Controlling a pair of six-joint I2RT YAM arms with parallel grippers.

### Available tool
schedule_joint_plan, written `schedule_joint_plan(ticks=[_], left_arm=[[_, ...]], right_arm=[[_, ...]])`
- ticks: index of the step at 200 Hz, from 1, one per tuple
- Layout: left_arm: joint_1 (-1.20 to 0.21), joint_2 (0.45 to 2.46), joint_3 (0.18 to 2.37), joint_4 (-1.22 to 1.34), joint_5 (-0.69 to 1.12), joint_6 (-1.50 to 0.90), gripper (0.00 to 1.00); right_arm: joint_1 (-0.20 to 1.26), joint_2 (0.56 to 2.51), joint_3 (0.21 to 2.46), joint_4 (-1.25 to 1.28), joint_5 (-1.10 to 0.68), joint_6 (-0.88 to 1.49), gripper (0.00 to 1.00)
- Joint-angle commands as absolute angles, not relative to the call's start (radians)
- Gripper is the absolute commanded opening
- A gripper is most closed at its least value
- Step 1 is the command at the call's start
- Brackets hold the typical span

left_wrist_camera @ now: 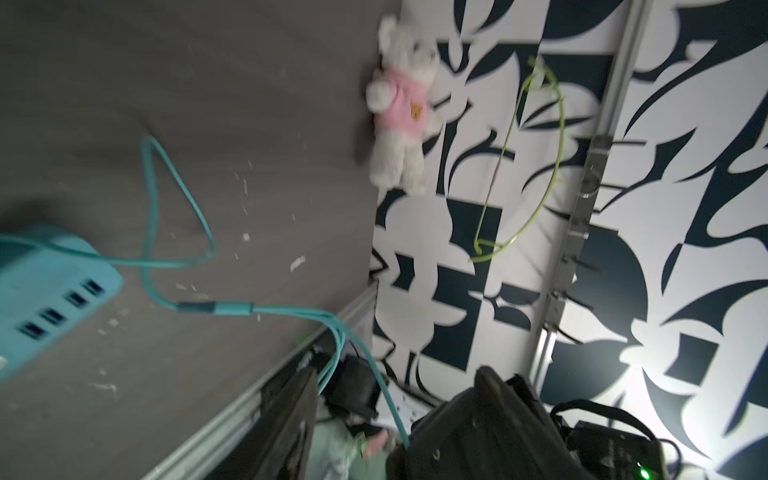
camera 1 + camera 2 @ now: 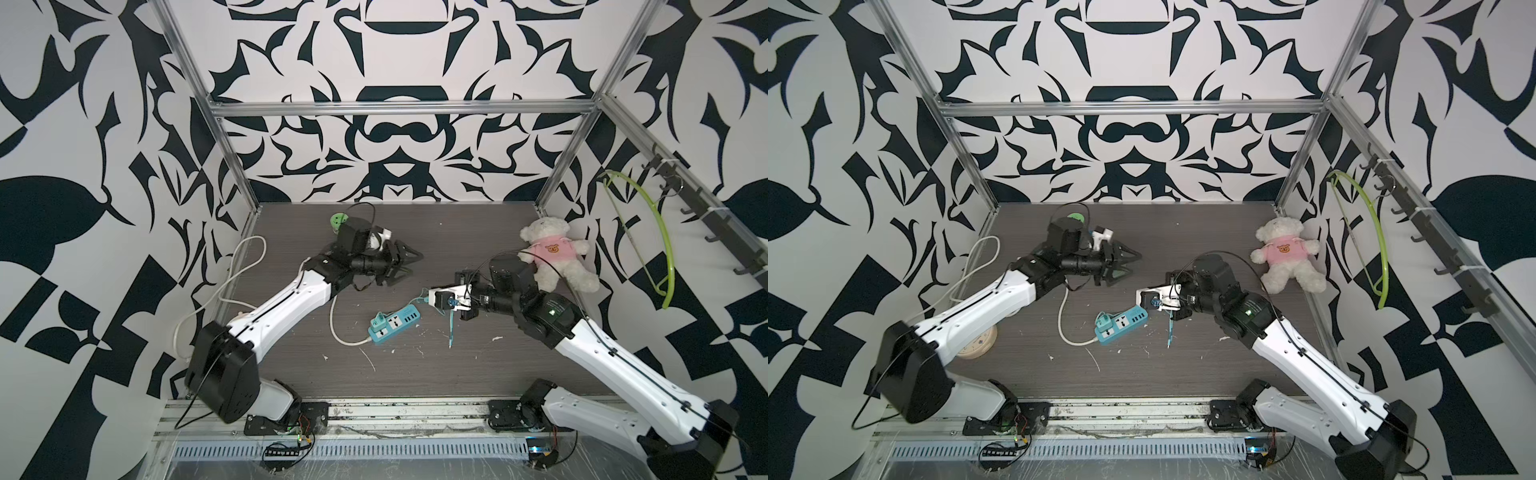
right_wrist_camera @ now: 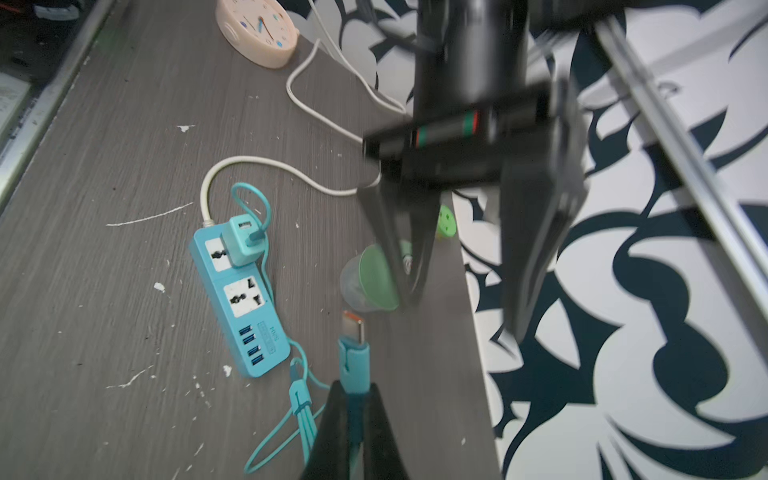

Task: Charge the cordless meat grinders
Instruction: Pick up the charging cable from the center of the board.

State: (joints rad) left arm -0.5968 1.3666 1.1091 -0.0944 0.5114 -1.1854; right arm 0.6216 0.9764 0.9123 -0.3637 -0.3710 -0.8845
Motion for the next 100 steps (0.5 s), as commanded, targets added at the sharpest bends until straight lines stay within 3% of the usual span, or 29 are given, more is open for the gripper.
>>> schedule_joint_plan(ticks=[1,32,100], left_arm=[[-0.601,1.232,1.005,-0.011,0.255,-0.946,0.63],[-0.601,1.153,0.851,0.243,0.371,-0.811,0.65],[-0.603,1.195,0.861,0.196,0.734,-0.585,0.62]], right_arm=[[0.577,0.988,0.904,-0.333,-0.452,-0.607,0.00],[0.552,1.046,0.927,-0.340,-0.527,-0.498,0.00],[0.529,1.155,1.021,-0.389,-0.717,-0.423,0.00]])
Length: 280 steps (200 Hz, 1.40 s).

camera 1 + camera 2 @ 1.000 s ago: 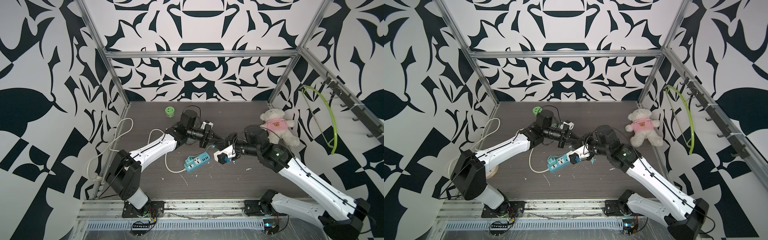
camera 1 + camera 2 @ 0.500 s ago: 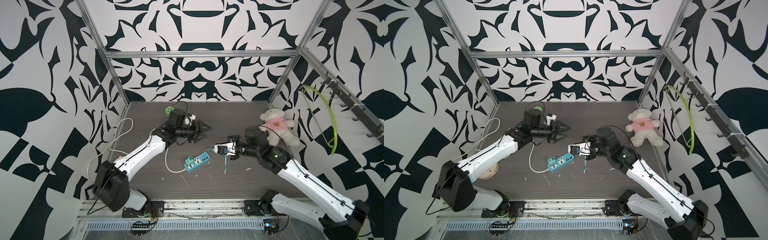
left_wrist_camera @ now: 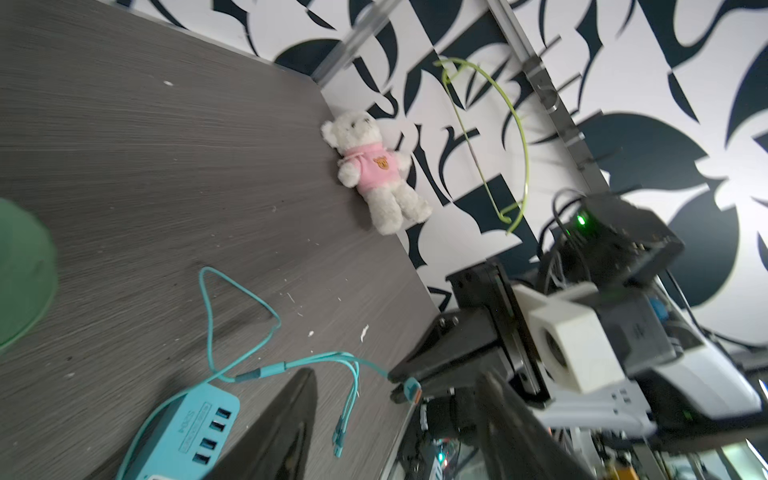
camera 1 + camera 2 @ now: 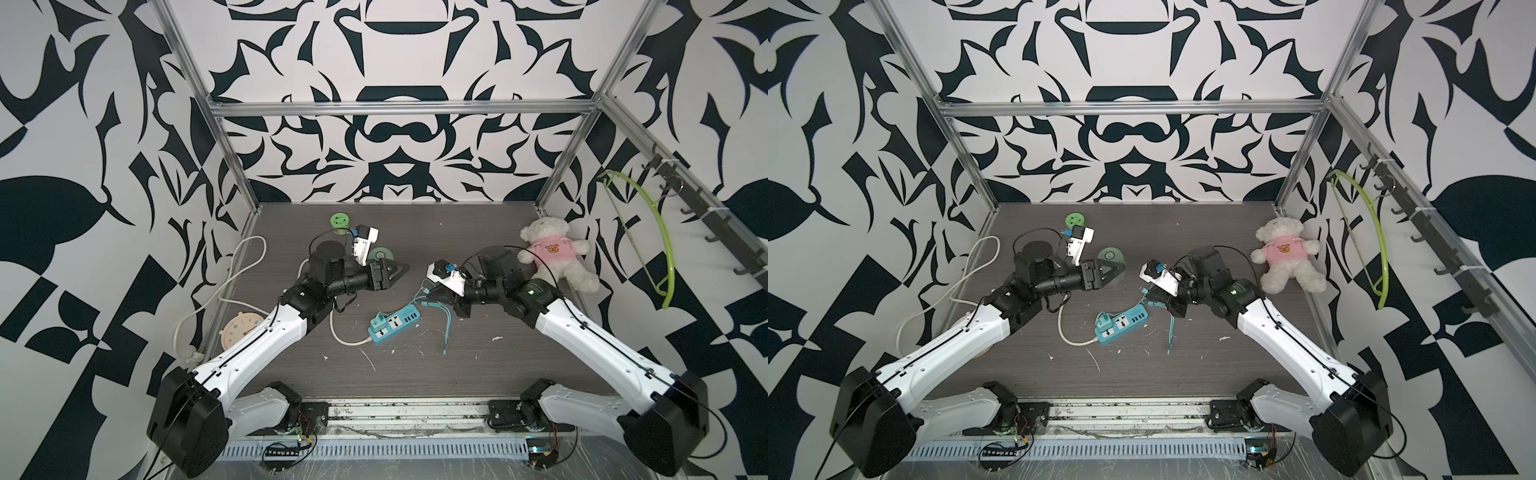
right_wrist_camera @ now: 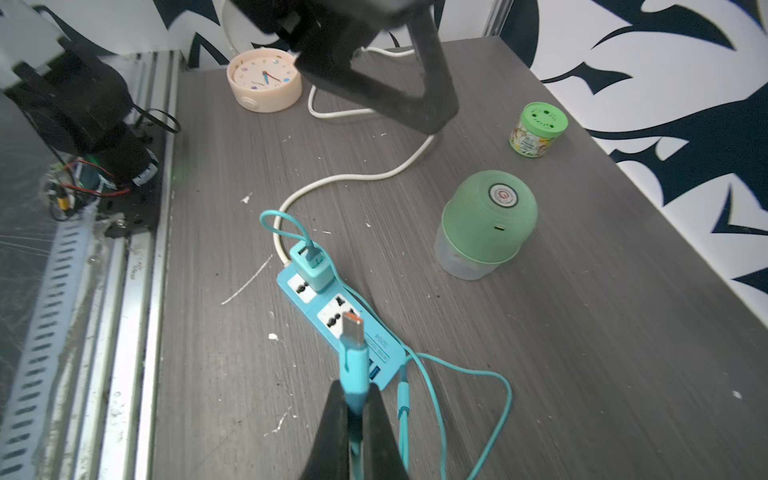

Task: Charge the cordless meat grinders
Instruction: Pick up the charging cable from the center of the board.

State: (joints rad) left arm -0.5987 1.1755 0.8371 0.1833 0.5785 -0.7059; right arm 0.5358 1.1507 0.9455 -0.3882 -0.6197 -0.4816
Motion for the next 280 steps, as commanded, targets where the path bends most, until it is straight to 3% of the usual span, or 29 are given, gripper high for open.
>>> schedule_joint_plan(ticks=[1,40,112,181,195,207,242,280], left_arm=[[-0.603,1.196,0.861,0.194,0.736,-0.582,0.62],[-0.613,1.239,0.916,0.061,0.749,-0.485,0.55],[-0.631,1.329,0.974,0.078,0.772,-0.465,0.37],[-0.631,1.332,0.987,0.061,0.704,-0.465,0.00],[-0.630,1.327,1.003,0.032,0.640,-0.504,0.00],[-0.631,1.325,1.012,0.022,0.595,-0.569,0.00],[-0.632,1.326,0.996,0.050,0.516,-0.829,0.00],[-0.631,1.316,0.952,0.156,0.527,-1.008,0.00]], right_arm=[[0.529,1.157,1.024,-0.390,-0.717,-0.422,0.00],[0.530,1.199,1.067,-0.396,-0.719,-0.380,0.00],[0.529,1.266,1.122,-0.400,-0.716,-0.329,0.00],[0.529,1.259,1.126,-0.414,-0.673,-0.303,0.00],[0.531,1.231,1.109,-0.401,-0.592,-0.280,0.21],[0.541,1.186,1.068,-0.353,-0.503,-0.271,0.30],[0.695,1.055,0.879,-0.120,-0.193,-0.442,0.36],[0.722,1.053,0.821,0.034,-0.125,-0.448,0.36]])
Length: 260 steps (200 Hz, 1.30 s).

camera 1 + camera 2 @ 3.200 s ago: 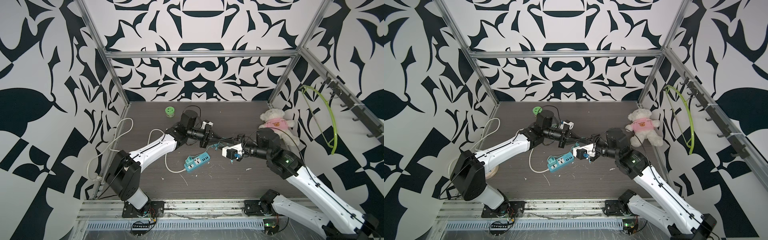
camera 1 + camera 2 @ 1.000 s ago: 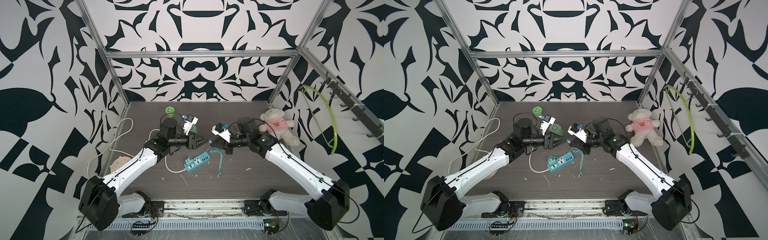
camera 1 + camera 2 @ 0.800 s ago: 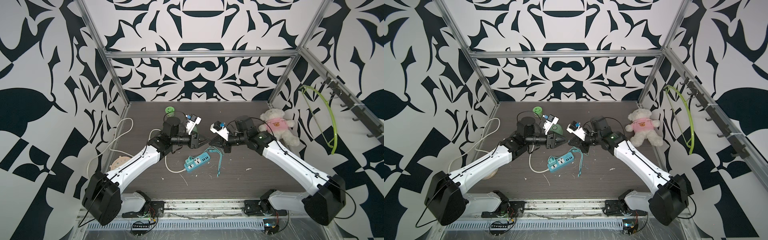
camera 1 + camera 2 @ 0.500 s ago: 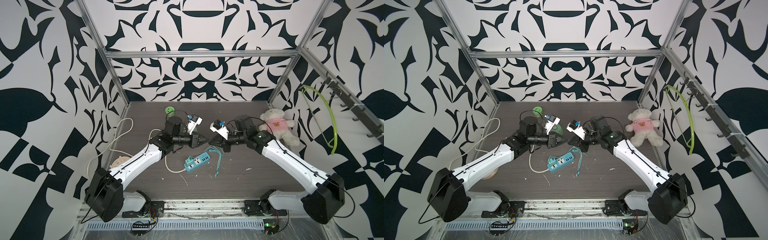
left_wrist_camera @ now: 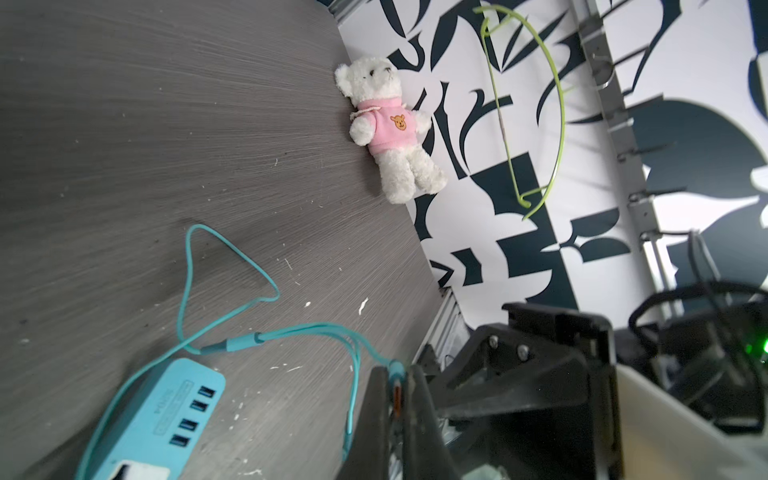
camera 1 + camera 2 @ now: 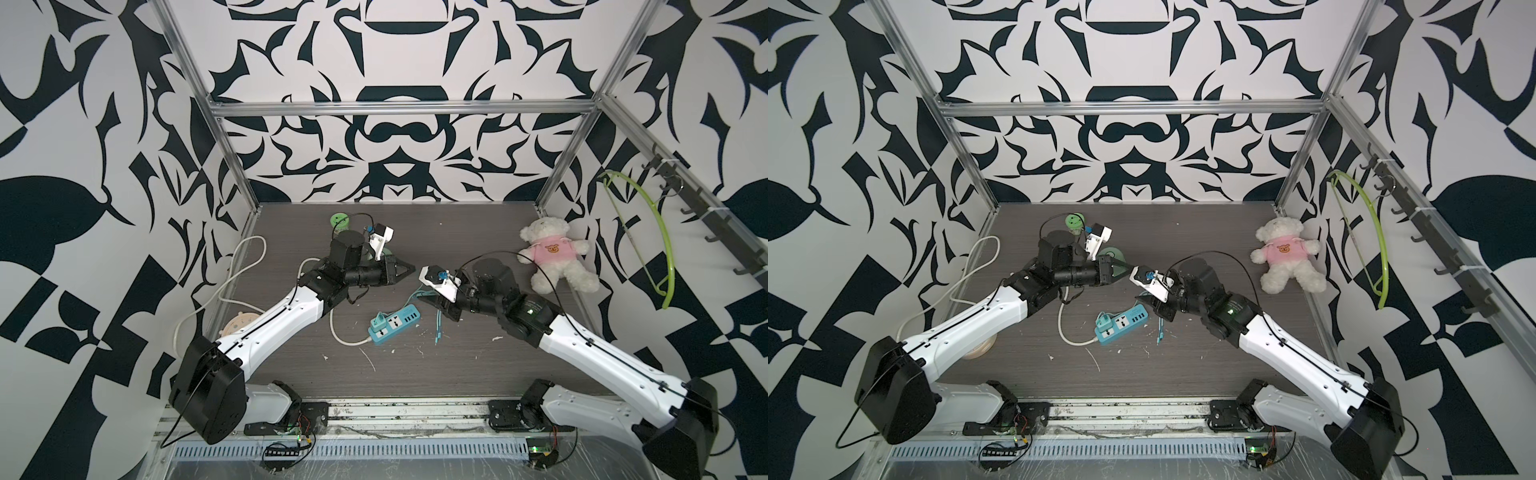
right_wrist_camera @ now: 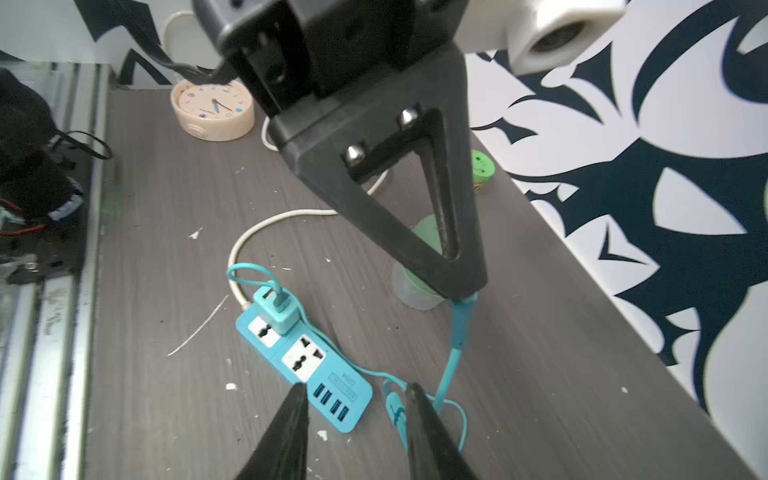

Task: Charge the cordless meat grinders
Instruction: Pick up the charging cable from the center of the board.

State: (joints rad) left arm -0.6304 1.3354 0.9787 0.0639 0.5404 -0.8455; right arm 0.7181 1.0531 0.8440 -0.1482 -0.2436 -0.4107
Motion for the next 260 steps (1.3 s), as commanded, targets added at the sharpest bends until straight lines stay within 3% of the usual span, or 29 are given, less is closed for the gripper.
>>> schedule_joint_plan(ticks=[1,83,138,200,238,260], left_arm=[[-0.631,1.316,0.951,0.159,0.528,-1.011,0.00],[-0.631,1.320,0.948,0.146,0.582,-1.011,0.00],[-0.631,1.325,0.956,0.150,0.622,-1.013,0.00],[-0.631,1.335,0.959,0.146,0.646,-1.014,0.00],[-0.630,1.343,0.953,0.153,0.647,-1.017,0.00],[-0.631,1.344,0.948,0.153,0.647,-1.016,0.00]], right_arm=[[0.722,1.054,0.820,0.037,-0.126,-0.449,0.36],[0.738,1.079,0.825,0.086,-0.127,-0.508,0.31],[0.738,1.100,0.838,0.078,-0.143,-0.514,0.15],[0.739,1.113,0.848,0.103,-0.150,-0.507,0.17],[0.739,1.126,0.857,0.115,-0.152,-0.498,0.07],[0.739,1.127,0.857,0.122,-0.153,-0.478,0.09]])
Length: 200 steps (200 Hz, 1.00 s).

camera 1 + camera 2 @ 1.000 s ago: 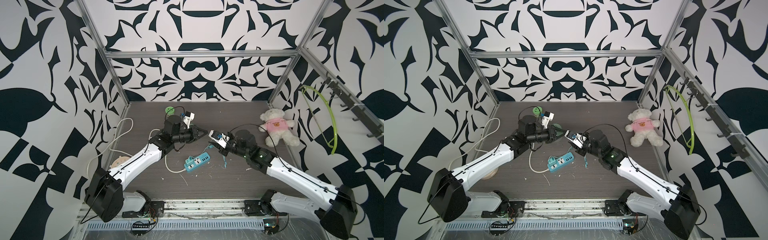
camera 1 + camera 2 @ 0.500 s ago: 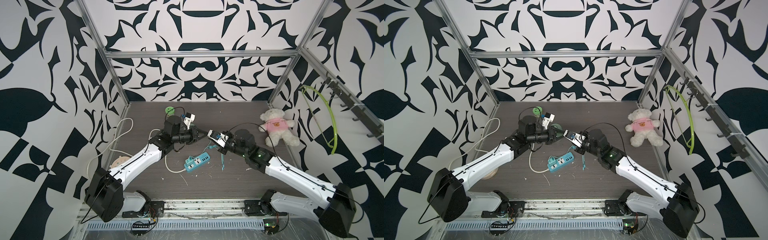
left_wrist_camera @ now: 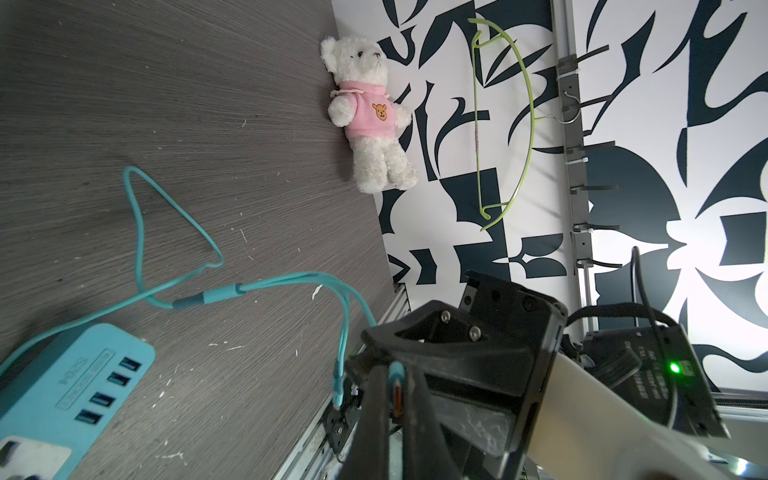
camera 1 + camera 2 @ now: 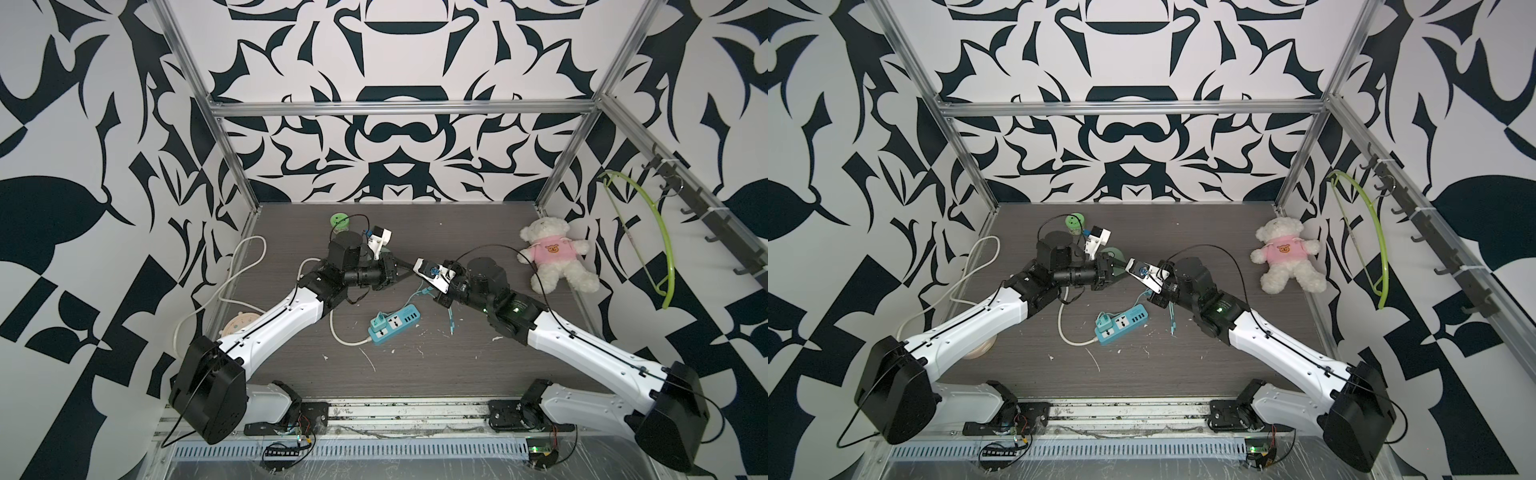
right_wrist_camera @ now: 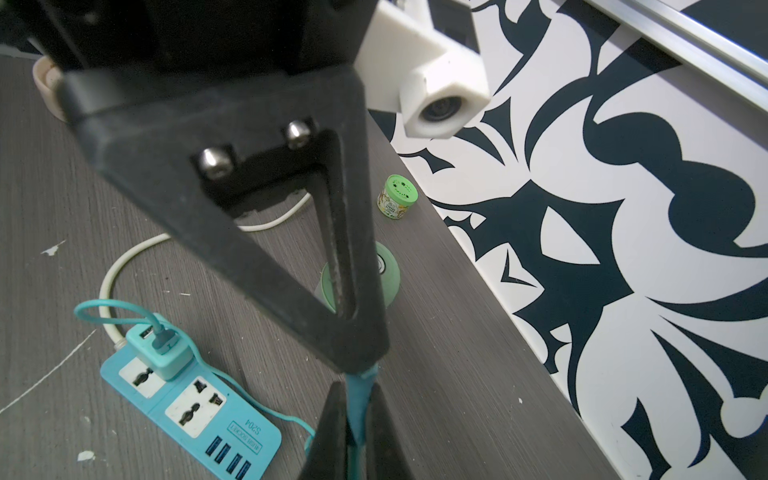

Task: Charge the cordless meat grinders
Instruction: Pick up the charging cable from the center of the board.

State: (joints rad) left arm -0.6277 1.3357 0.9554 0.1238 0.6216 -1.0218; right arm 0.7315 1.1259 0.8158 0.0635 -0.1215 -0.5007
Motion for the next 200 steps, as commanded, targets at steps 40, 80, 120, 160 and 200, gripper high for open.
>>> schedule_joint_plan(ticks=[40,80,120,160,200], left_arm=[[-0.630,1.354,0.945,0.161,0.653,-1.016,0.00],[-0.631,1.353,0.940,0.161,0.656,-1.013,0.00],[-0.628,1.328,0.928,0.099,0.555,-0.976,0.48],[-0.567,1.215,0.933,-0.101,0.130,-0.894,0.76],[-0.371,1.266,0.937,-0.085,0.122,-0.856,0.75]], right_arm=[[0.740,1.131,0.856,0.133,-0.169,-0.439,0.12],[0.740,1.136,0.856,0.139,-0.173,-0.426,0.00],[0.738,1.153,0.832,0.129,-0.122,-0.378,0.00],[0.706,1.278,0.874,0.012,-0.078,-0.320,0.00],[0.700,1.466,1.012,-0.077,-0.066,-0.299,0.00]])
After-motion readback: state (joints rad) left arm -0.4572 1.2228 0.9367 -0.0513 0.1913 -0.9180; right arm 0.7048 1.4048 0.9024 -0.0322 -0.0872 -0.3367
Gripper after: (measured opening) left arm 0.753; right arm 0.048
